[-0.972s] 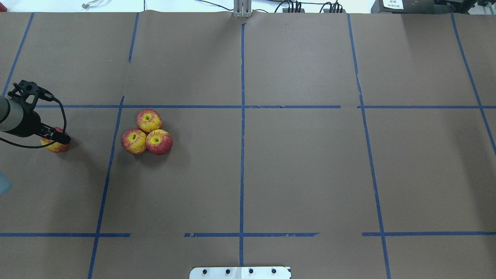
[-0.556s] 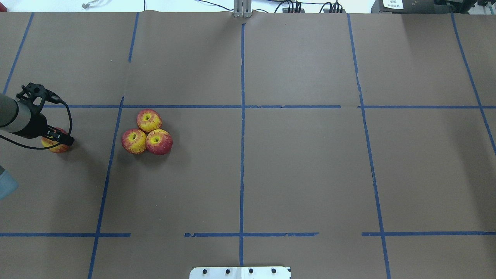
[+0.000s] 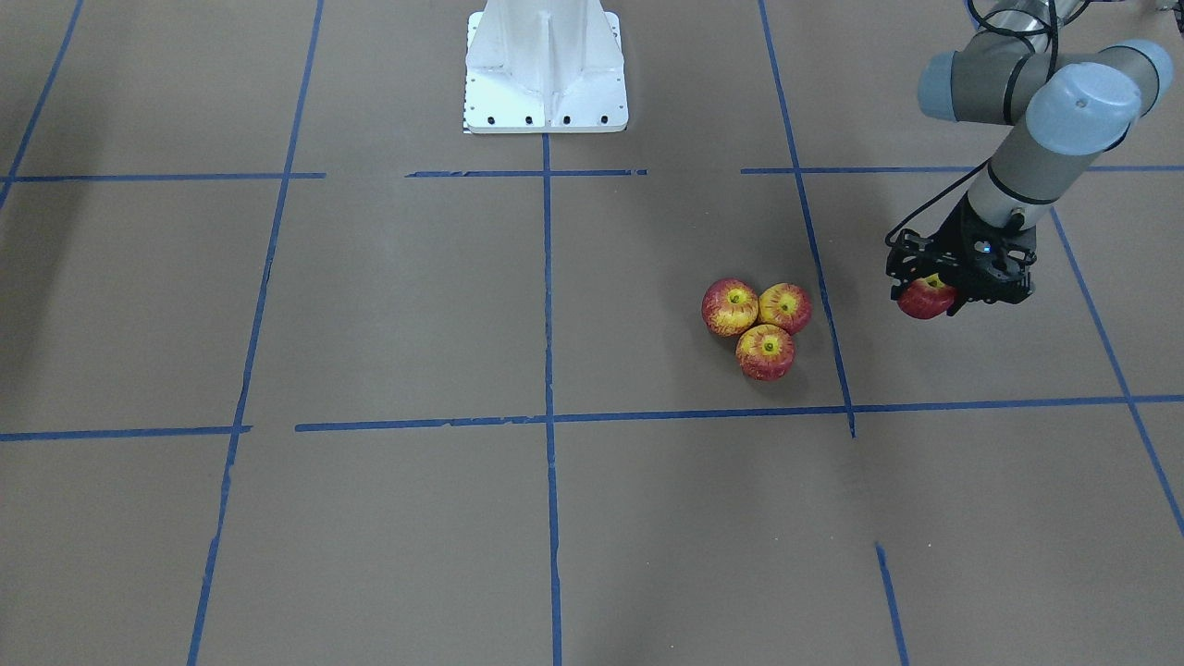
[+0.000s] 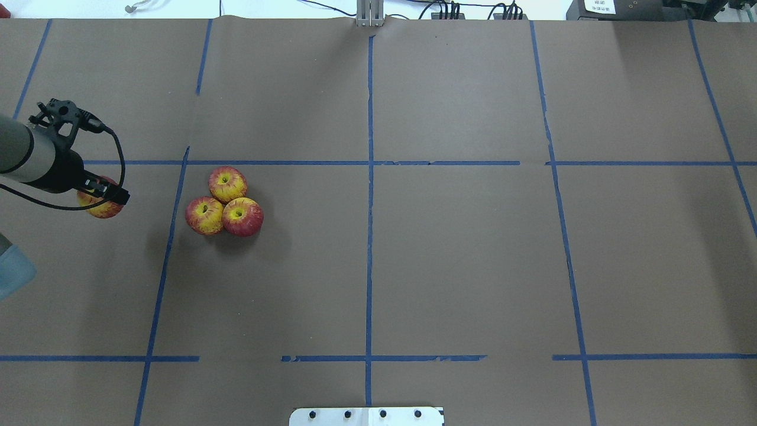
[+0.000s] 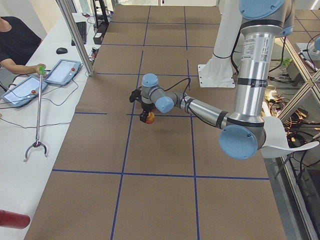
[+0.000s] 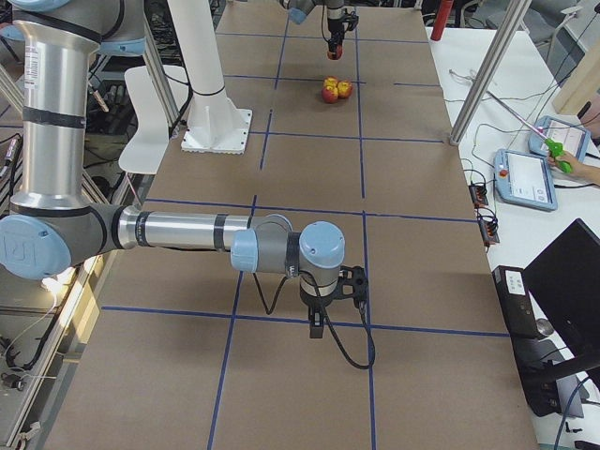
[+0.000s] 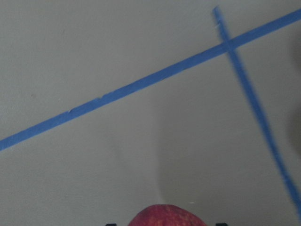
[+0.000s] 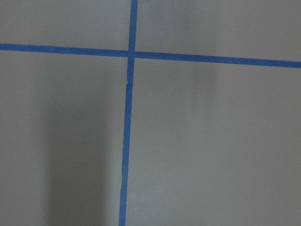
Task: Stack apples
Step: 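Carry the apple with the left gripper over the three-apple cluster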
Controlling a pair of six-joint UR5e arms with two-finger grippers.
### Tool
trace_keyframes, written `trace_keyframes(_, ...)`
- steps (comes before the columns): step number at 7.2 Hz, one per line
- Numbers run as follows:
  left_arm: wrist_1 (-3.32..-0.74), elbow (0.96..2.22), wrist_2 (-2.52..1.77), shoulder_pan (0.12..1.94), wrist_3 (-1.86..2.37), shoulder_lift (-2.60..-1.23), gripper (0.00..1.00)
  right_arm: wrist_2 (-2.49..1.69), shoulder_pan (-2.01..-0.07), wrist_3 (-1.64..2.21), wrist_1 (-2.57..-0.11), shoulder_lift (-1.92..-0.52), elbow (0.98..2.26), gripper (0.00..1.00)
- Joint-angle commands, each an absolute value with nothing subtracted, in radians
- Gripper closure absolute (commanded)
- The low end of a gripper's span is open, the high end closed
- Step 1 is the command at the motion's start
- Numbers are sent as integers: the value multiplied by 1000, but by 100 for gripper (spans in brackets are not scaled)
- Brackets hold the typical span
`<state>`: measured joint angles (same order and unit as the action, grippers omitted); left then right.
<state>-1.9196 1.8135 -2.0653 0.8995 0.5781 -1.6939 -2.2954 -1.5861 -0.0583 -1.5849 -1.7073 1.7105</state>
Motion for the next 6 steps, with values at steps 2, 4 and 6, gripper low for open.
trace_keyframes(2, -1896, 1737, -2069, 824, 898, -1925, 100, -2295, -1586, -58, -1585, -1707, 1712, 0)
trace_keyframes(4, -1894, 1730, -2066, 784, 936, -1934, 100, -2296, -1586, -58, -1585, -1707, 1712, 0)
trace_keyframes(6, -1891, 1729, -2066, 776, 937, -1936, 100, -2295, -1586, -58, -1585, -1707, 1712, 0)
